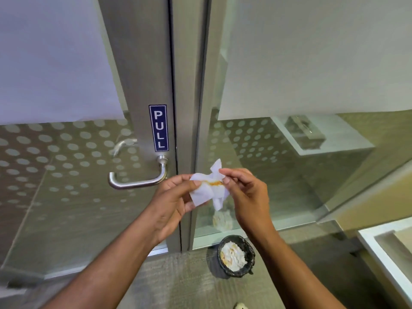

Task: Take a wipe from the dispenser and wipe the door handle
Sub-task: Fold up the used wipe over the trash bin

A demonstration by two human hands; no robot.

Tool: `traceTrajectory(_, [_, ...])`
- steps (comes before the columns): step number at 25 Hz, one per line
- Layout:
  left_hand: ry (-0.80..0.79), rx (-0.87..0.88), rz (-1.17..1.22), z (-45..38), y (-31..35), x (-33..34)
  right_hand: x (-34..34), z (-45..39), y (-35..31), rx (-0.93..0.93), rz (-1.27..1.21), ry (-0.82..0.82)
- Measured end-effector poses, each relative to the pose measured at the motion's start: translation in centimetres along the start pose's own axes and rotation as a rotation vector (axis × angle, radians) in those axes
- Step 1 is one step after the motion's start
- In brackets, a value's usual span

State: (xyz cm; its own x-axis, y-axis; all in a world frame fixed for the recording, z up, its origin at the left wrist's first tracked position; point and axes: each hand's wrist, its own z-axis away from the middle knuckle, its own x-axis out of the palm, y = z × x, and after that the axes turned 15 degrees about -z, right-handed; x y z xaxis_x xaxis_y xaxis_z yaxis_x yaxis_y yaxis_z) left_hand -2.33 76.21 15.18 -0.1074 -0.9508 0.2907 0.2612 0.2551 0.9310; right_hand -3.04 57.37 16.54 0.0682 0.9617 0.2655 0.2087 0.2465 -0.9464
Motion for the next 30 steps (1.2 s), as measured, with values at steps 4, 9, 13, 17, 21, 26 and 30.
traceTrajectory(4, [-0.085,0.039,0.094,-1.8,-0.4,4.6,-3.4,-0.8,-1.0,-0.061,0.089,-0.001])
traceTrajectory(9, [-0.044,0.233,-0.300,-4.2,-0.9,10.6,-8.4,-3.2,-2.3,0.039,0.006,-0.032])
traceTrajectory(13, [0.106,0.288,-0.514,-6.0,-1.9,14.2,-12.6,-4.7,-3.9,0.159,-0.131,-0.097])
traceTrajectory(17, [0.190,0.215,-0.482,-7.2,-3.3,17.1,-16.3,-5.2,-4.9,-0.056,0.147,-0.302])
traceTrajectory(21, [0.155,0.027,-0.393,-7.9,-4.3,19.9,-19.2,-6.2,-4.3,-0.255,0.477,-0.402])
traceTrajectory(26, [0.112,-0.114,-0.136,-8.1,-6.2,22.1,-22.6,-6.4,-2.9,-0.112,0.409,-0.191])
traceTrajectory(30, [0.124,-0.165,-0.077,-8.8,-9.7,23.5,-24.4,-5.0,-1.1,0.084,0.371,-0.114])
